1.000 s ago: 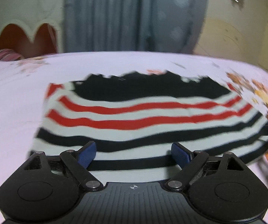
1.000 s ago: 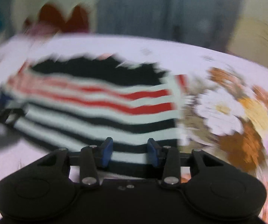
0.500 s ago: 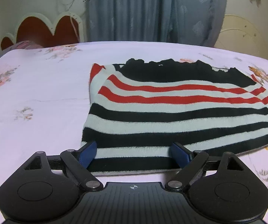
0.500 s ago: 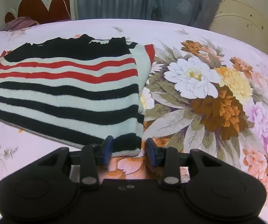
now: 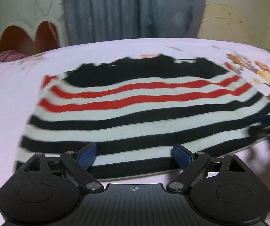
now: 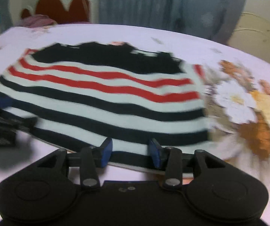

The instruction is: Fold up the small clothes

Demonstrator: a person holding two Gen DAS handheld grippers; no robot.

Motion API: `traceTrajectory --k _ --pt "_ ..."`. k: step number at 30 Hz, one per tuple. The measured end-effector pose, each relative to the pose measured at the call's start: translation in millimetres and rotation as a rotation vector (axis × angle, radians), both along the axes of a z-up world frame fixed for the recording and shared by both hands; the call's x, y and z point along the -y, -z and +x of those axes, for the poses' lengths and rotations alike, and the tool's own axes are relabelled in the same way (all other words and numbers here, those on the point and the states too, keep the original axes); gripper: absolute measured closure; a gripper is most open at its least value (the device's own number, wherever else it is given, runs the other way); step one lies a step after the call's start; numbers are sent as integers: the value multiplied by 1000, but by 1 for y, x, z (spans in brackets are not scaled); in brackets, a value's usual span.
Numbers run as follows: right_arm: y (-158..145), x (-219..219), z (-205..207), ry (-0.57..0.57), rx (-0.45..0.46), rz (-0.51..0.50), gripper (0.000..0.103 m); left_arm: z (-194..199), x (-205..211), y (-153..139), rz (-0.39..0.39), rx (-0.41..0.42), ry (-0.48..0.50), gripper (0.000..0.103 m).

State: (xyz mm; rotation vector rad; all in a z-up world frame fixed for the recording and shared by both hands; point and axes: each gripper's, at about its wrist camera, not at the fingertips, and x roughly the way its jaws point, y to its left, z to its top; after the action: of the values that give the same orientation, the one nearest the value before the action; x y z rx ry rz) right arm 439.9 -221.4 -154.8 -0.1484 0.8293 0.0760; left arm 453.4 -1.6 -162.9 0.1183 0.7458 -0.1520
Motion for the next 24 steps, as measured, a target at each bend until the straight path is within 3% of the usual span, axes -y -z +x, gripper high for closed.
traceTrajectory --k 2,6,11,14,17,24 --pt "-1 22 -1 63 -6 -25 63 1 -20 2 3 -2 -48 16" --pt "1 44 -2 75 -32 29 63 4 -51 8 -31 -10 -73 16" --pt "2 36 -1 83 -31 -1 66 4 -51 9 -22 -9 -78 16" --pt "-8 37 -7 120 25 9 69 3 -50 9 -25 -8 -80 16" --pt "2 44 -1 126 -33 30 70 3 -50 10 -19 -6 -79 16" --pt "5 47 -4 100 -25 35 70 3 -54 11 -33 -4 -75 14"
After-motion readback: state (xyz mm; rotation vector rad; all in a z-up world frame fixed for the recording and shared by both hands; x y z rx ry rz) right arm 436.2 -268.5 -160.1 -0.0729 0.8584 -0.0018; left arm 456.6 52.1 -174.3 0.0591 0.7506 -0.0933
